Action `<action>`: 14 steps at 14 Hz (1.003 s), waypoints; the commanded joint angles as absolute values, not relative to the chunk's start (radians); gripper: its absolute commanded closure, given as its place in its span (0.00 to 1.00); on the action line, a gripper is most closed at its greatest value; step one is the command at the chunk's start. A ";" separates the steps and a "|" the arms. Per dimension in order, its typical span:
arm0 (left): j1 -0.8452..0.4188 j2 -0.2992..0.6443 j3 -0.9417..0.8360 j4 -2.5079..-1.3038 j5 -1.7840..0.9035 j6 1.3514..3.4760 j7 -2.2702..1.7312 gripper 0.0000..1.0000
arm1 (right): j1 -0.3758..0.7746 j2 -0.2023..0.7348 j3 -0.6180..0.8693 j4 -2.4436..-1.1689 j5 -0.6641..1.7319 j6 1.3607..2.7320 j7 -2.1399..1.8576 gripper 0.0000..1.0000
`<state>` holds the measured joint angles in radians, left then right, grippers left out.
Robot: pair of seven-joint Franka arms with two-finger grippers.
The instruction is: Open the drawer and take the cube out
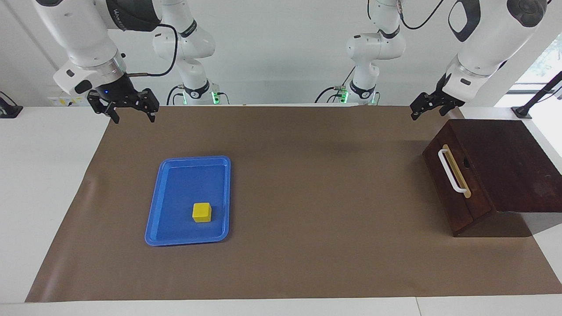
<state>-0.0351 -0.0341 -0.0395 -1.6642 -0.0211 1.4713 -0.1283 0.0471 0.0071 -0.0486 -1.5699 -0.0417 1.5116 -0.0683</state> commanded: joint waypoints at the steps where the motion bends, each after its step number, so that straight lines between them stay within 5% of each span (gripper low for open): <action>1: -0.020 -0.022 -0.051 -1.690 -0.023 1.483 -0.100 0.00 | 0.048 -0.005 -0.044 -1.586 -0.019 1.503 -0.089 0.03; 14: -0.034 -0.023 -0.043 -1.646 -0.014 1.459 -0.031 0.00 | 0.058 -0.005 -0.044 -1.586 -0.012 1.448 0.032 0.02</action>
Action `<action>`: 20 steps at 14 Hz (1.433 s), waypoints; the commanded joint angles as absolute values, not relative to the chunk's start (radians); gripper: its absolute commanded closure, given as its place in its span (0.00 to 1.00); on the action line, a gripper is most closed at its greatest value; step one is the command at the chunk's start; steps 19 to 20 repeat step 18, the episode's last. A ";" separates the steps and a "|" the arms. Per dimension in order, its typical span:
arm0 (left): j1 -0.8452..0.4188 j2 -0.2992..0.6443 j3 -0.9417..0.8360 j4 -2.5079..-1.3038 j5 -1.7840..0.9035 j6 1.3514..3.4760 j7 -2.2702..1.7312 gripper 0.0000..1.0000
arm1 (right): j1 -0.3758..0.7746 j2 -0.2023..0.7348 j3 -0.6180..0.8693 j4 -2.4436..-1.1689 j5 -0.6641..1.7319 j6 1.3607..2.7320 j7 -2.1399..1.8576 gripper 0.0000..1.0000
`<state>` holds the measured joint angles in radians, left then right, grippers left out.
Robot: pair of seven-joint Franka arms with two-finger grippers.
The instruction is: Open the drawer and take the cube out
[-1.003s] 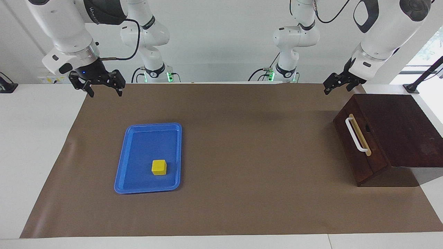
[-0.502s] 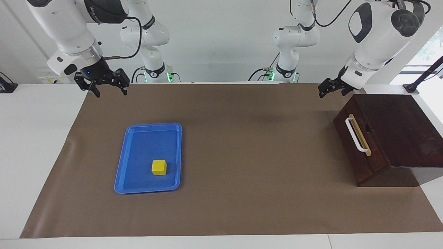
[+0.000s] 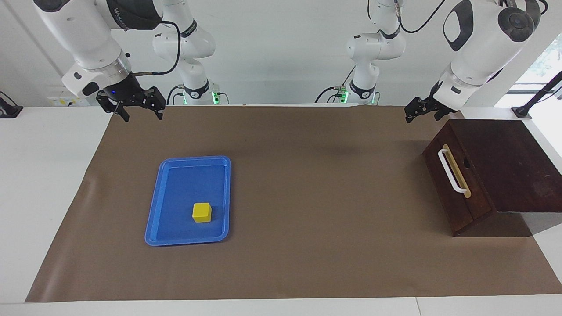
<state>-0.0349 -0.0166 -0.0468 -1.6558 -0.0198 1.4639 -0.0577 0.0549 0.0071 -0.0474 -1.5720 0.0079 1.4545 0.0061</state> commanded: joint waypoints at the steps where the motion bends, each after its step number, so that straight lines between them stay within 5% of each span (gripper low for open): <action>1: -0.034 -0.026 -0.043 -1.652 -0.014 1.465 -0.028 0.00 | 0.058 -0.005 -0.043 -1.586 -0.012 1.448 0.043 0.02; 20: -0.032 -0.028 -0.043 -1.655 -0.014 1.483 -0.028 0.00 | 0.083 -0.005 -0.043 -1.585 -0.052 1.447 0.092 0.00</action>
